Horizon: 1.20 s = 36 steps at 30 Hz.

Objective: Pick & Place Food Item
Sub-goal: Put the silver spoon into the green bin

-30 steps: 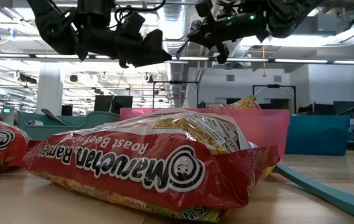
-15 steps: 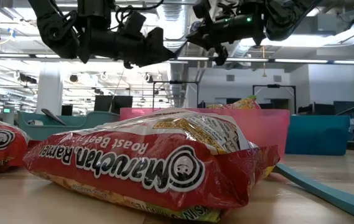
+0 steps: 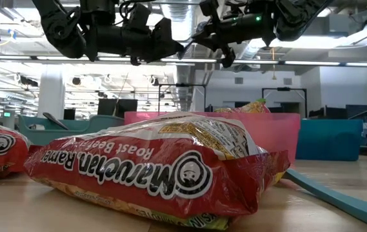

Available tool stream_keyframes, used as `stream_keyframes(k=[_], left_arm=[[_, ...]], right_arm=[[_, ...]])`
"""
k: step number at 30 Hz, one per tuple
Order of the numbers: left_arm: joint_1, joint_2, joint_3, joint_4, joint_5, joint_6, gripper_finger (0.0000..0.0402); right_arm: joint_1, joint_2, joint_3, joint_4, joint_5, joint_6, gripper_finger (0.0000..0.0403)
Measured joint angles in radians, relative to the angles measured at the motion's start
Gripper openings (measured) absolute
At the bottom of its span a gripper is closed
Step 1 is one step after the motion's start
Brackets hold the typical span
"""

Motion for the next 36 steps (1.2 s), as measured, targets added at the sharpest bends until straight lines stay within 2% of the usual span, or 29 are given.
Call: stream_keyframes(k=[14, 25, 36], left_arm=[[0.017, 0.000, 0.000, -0.077, 0.001, 0.003, 0.0154], [0.023, 0.000, 0.000, -0.065, 0.000, 0.001, 0.0154], [0.023, 0.000, 0.000, -0.048, 0.001, -0.050, 0.0154]], right_arm=[[0.016, 0.000, 0.000, -0.001, 0.003, 0.000, 0.0010], [0.018, 0.000, 0.000, -0.002, 0.012, 0.026, 0.0010], [0.048, 0.000, 0.000, -0.002, 0.084, 0.022, 0.0009]])
